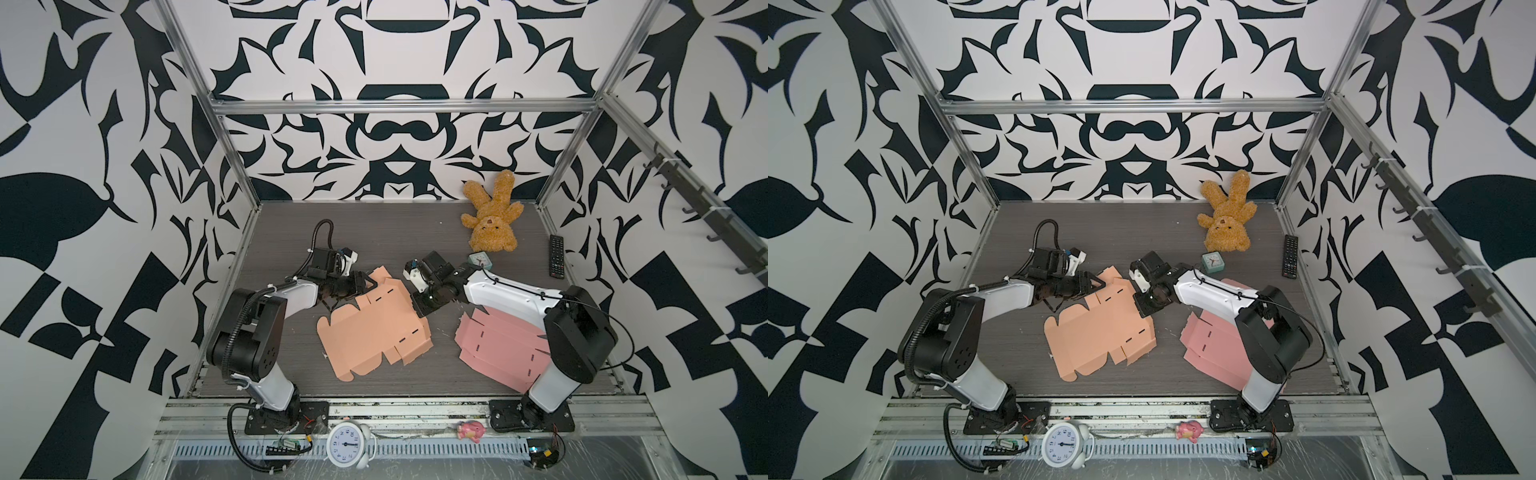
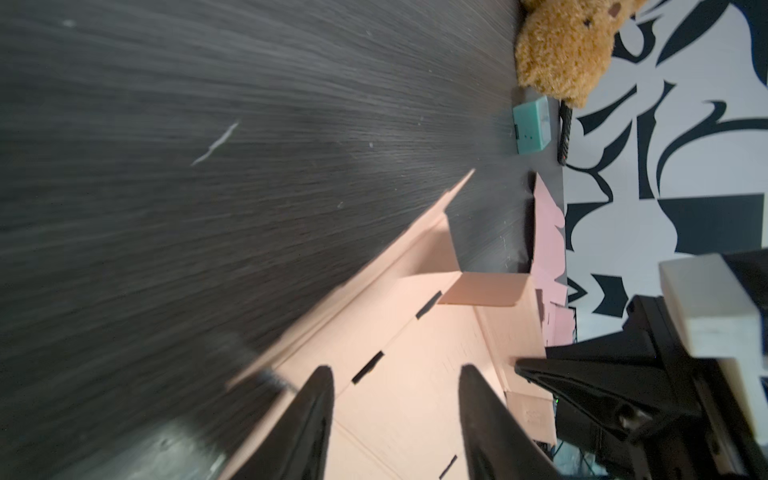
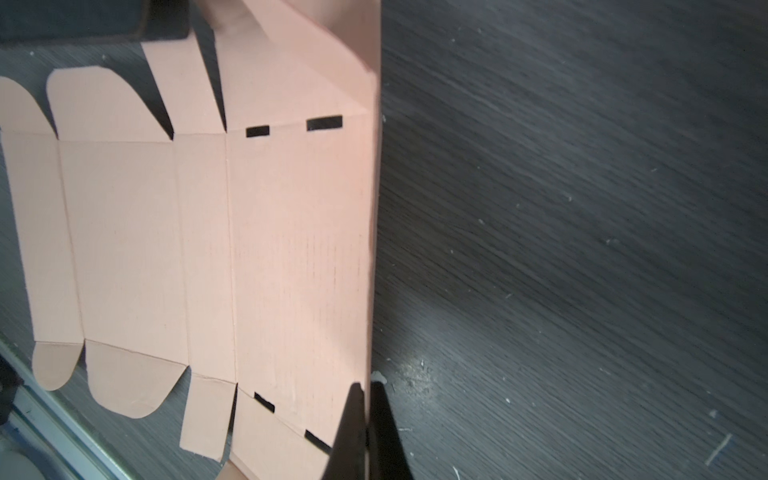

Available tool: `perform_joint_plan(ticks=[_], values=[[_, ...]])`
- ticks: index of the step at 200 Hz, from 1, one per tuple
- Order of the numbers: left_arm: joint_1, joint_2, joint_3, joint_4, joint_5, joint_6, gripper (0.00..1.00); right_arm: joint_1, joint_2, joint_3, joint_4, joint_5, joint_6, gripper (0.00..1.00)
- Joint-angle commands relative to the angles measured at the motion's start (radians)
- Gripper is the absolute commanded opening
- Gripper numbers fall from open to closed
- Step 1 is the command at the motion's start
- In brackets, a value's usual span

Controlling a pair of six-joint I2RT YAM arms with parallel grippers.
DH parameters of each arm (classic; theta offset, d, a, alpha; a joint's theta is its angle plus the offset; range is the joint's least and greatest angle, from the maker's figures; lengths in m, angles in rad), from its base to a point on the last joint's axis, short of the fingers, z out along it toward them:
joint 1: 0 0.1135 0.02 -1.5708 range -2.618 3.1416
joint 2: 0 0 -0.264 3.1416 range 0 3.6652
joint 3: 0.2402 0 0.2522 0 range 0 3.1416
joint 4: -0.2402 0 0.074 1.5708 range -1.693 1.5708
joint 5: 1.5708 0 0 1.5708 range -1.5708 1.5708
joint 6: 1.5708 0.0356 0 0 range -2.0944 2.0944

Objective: Fold the paper box

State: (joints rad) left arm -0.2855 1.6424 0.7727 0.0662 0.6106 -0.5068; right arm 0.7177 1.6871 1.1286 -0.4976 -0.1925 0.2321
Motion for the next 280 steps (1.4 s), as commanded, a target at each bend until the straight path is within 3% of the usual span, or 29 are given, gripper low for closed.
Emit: perform_joint_plan(ticks=[1, 37, 76, 162, 213, 270, 280], values=[[0.005, -0.038, -0.030, -0.049, -0.053, 0.019, 0.59, 0.006, -0.053, 0.022, -0.014, 0.023, -0.018, 0.02], [0.005, -0.069, -0.045, -0.090, -0.116, 0.047, 0.71, 0.006, -0.050, 0.026, -0.014, 0.024, -0.019, 0.02], [0.005, -0.084, -0.052, -0.100, -0.155, 0.062, 0.78, 0.007, -0.055, 0.024, -0.017, 0.027, -0.019, 0.02], [0.005, -0.030, -0.038, -0.083, -0.117, 0.083, 0.79, 0.012, -0.047, 0.036, -0.021, 0.030, -0.019, 0.02], [0.013, -0.081, -0.065, -0.091, -0.175, 0.071, 0.79, 0.016, -0.040, 0.043, -0.023, 0.029, -0.019, 0.02], [0.028, -0.026, -0.069, -0.015, -0.051, 0.041, 0.79, 0.019, -0.045, 0.039, -0.023, 0.032, -0.019, 0.02], [0.027, -0.021, -0.071, -0.007, -0.035, 0.040, 0.75, 0.019, -0.043, 0.040, -0.023, 0.031, -0.019, 0.01]])
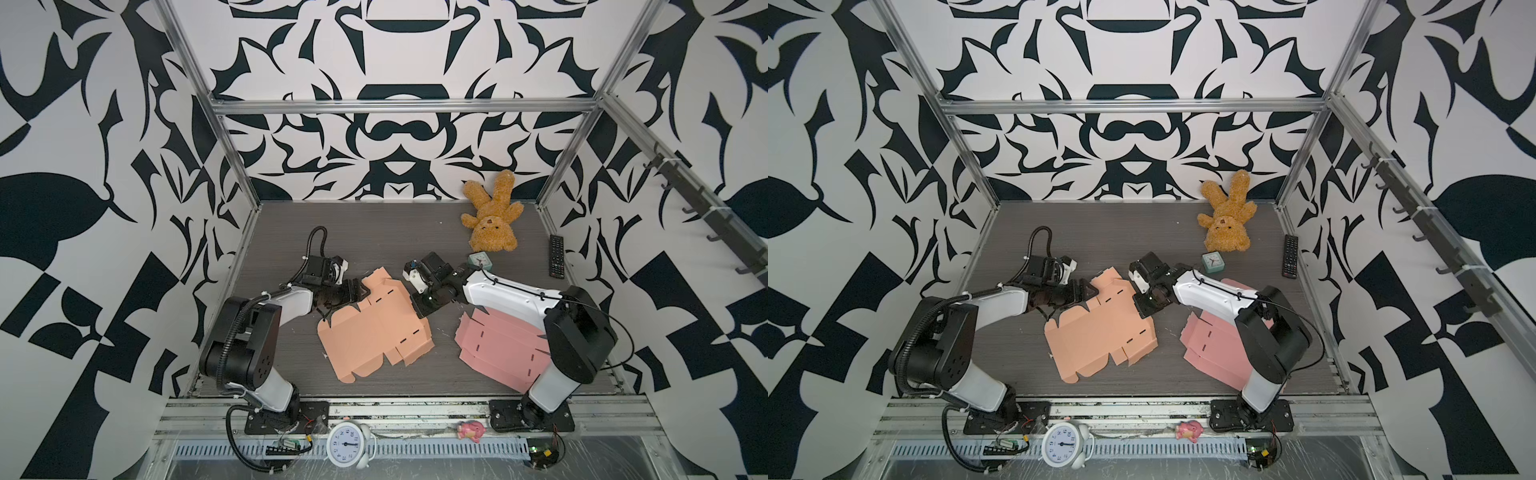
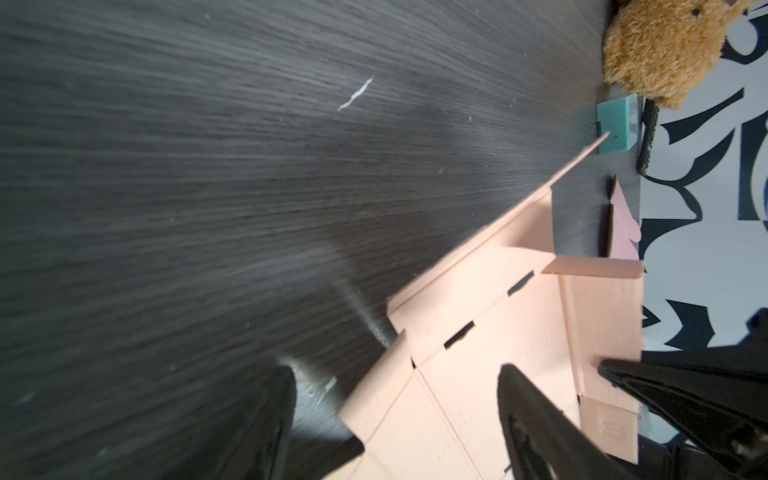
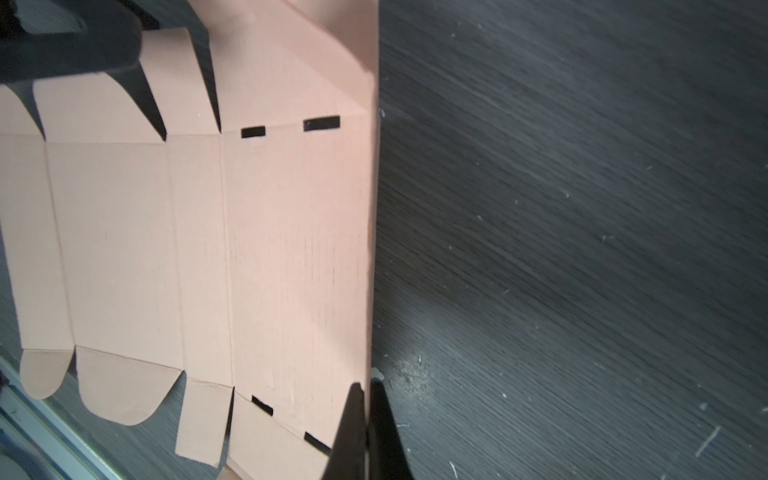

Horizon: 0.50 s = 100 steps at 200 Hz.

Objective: Fold the paper box

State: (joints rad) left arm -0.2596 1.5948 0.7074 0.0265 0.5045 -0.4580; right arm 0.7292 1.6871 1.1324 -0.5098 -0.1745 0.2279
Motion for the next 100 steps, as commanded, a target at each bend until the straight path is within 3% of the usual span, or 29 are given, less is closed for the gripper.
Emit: perform_joint_plan(ticks=[1, 16, 100], values=[[0.000, 0.026, -0.006, 0.034, 0.073, -0.008, 0.74, 0.007, -0.043, 0.036, -0.011, 0.013, -0.014, 0.01], [-0.008, 0.022, -0.009, 0.042, 0.093, -0.009, 0.68, 0.007, -0.039, 0.041, -0.012, 0.012, -0.015, 0.01], [-0.059, -0.024, -0.047, 0.029, 0.120, -0.003, 0.51, 0.009, -0.029, 0.053, -0.018, 0.019, -0.019, 0.02]])
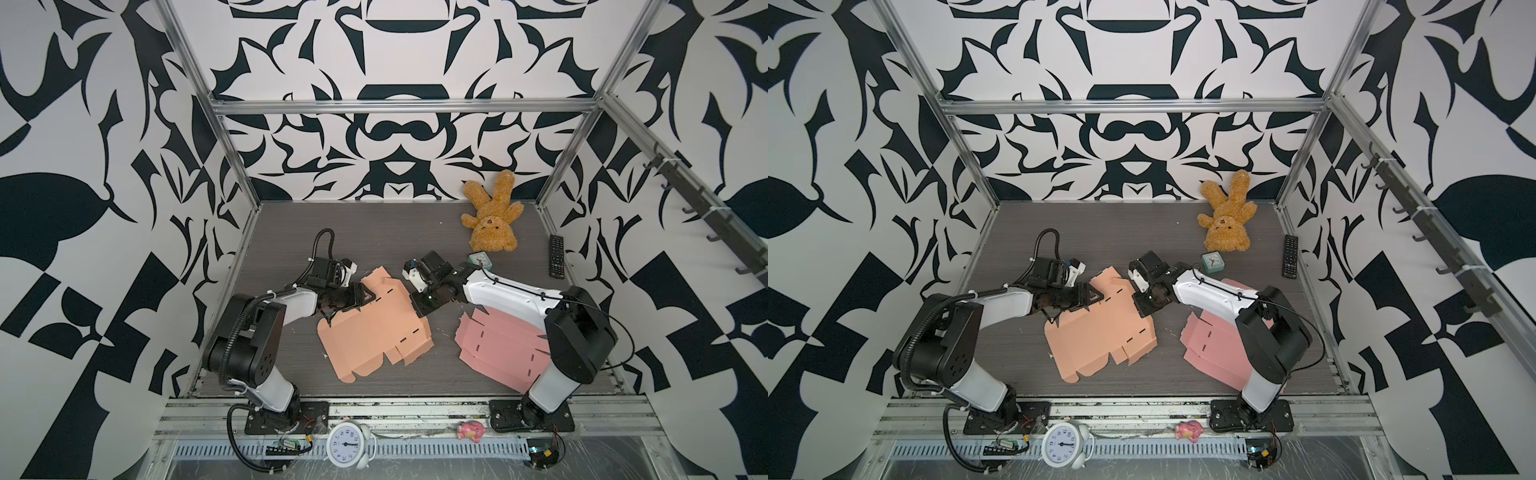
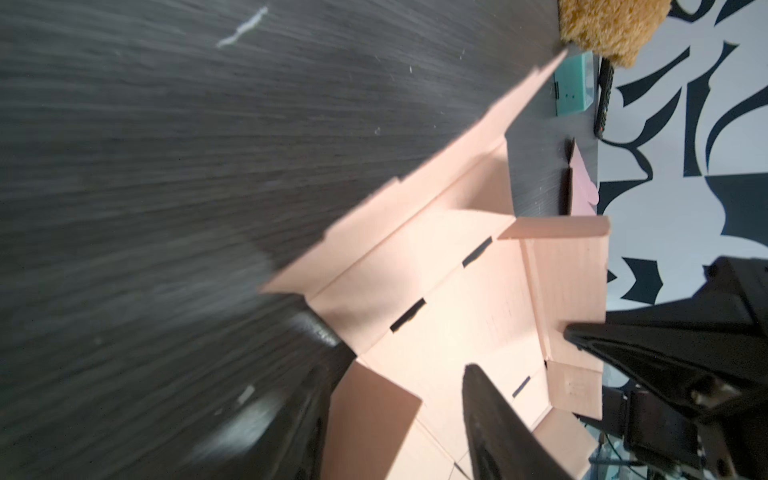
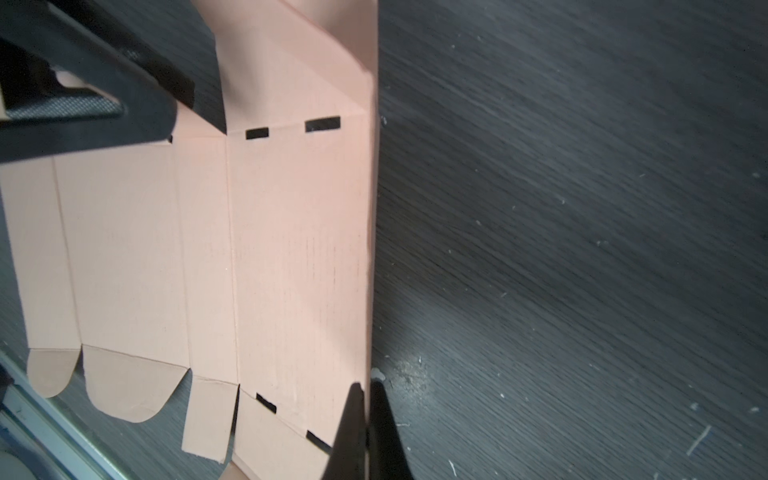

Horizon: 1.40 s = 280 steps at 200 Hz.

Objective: Fold the paper box

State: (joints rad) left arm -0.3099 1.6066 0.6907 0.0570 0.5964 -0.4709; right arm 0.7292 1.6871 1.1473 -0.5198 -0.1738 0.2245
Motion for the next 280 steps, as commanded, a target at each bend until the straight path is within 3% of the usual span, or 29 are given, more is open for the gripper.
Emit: perform_joint_plan(ticks=[1, 54, 96, 134, 178, 233, 280], values=[[-0.009, -0.038, -0.031, -0.001, 0.028, 0.010, 0.51, 0.009, -0.029, 0.039, -0.008, 0.018, -0.016, 0.02], [-0.024, -0.087, -0.071, -0.007, 0.044, 0.021, 0.48, 0.009, -0.014, 0.048, -0.022, 0.033, -0.019, 0.01], [-0.040, -0.106, -0.088, -0.009, 0.048, 0.026, 0.60, 0.010, -0.008, 0.057, -0.034, 0.050, -0.025, 0.01], [-0.060, -0.103, -0.090, 0.001, 0.059, 0.015, 0.61, 0.024, 0.006, 0.090, -0.070, 0.088, -0.049, 0.01], [-0.056, -0.108, -0.088, 0.035, 0.080, -0.019, 0.61, 0.086, 0.056, 0.194, -0.214, 0.263, -0.146, 0.01], [-0.031, -0.239, -0.085, 0.024, 0.082, -0.029, 0.62, 0.160, 0.033, 0.190, -0.218, 0.504, -0.252, 0.00], [0.092, -0.356, -0.073, 0.037, 0.094, -0.086, 0.62, 0.234, -0.001, 0.150, -0.138, 0.605, -0.348, 0.00]])
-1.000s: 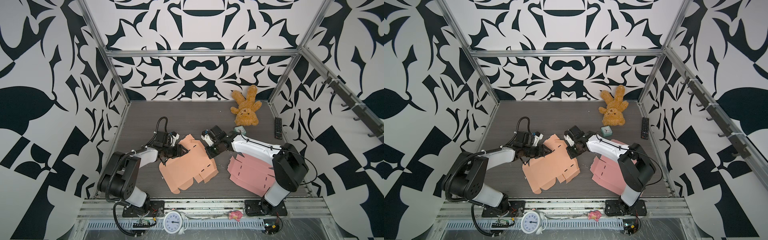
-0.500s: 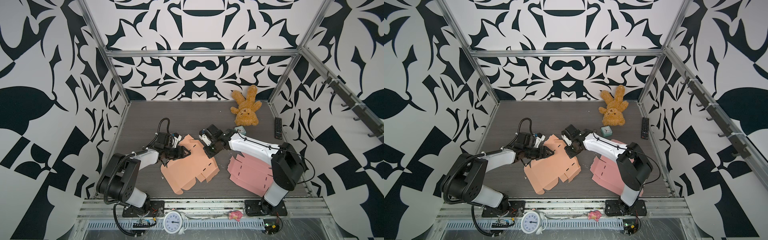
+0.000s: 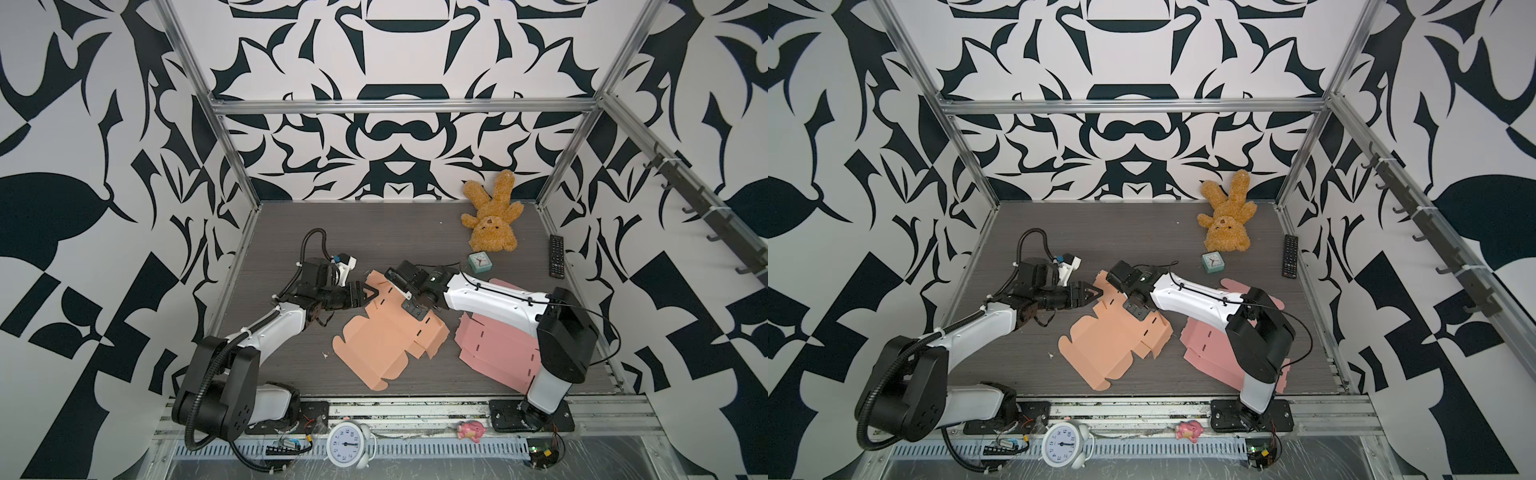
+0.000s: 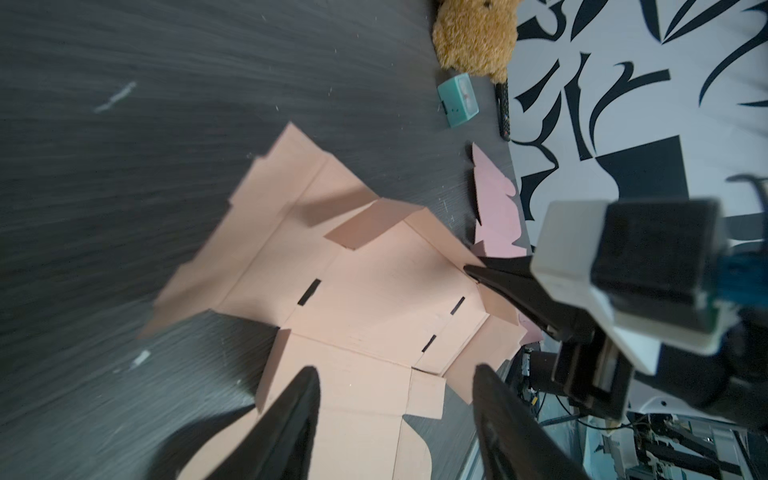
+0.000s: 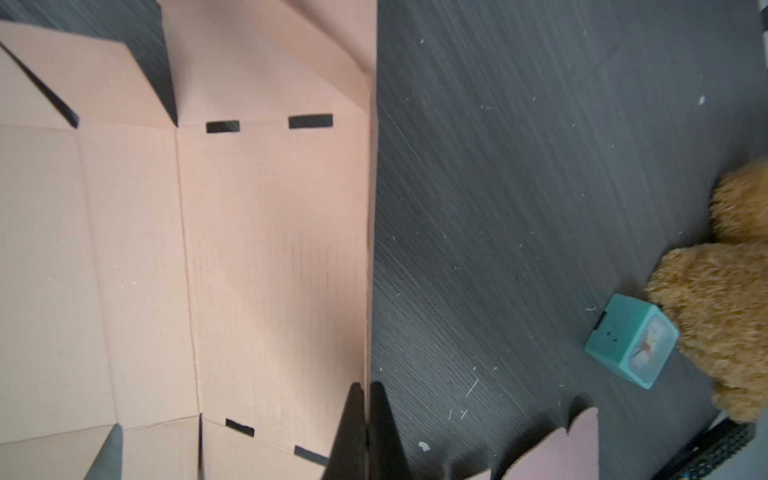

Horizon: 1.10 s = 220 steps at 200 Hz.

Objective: Fold the paper box

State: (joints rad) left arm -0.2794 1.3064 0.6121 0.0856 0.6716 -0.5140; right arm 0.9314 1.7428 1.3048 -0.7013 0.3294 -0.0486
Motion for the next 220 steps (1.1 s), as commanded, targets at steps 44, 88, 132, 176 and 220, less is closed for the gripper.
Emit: perform_joint_plan(ticks=[44, 88, 132, 176, 220], values=[[0.169, -0.039, 0.061, -0.015, -0.001, -0.092, 0.60, 0.105, -0.063, -0.020, 0.098, 0.237, -0.179, 0.00], [0.210, 0.094, 0.084, -0.015, -0.105, -0.062, 0.59, 0.150, -0.028, -0.032, 0.176, 0.333, -0.259, 0.00], [0.220, 0.228, 0.090, 0.068, -0.082, -0.073, 0.58, 0.160, -0.012, -0.068, 0.300, 0.375, -0.328, 0.00], [0.211, 0.338, 0.107, 0.118, -0.015, -0.069, 0.59, 0.171, 0.010, -0.090, 0.373, 0.415, -0.408, 0.00], [0.170, 0.357, 0.098, 0.121, 0.018, -0.061, 0.59, 0.172, 0.021, -0.115, 0.433, 0.441, -0.471, 0.00]])
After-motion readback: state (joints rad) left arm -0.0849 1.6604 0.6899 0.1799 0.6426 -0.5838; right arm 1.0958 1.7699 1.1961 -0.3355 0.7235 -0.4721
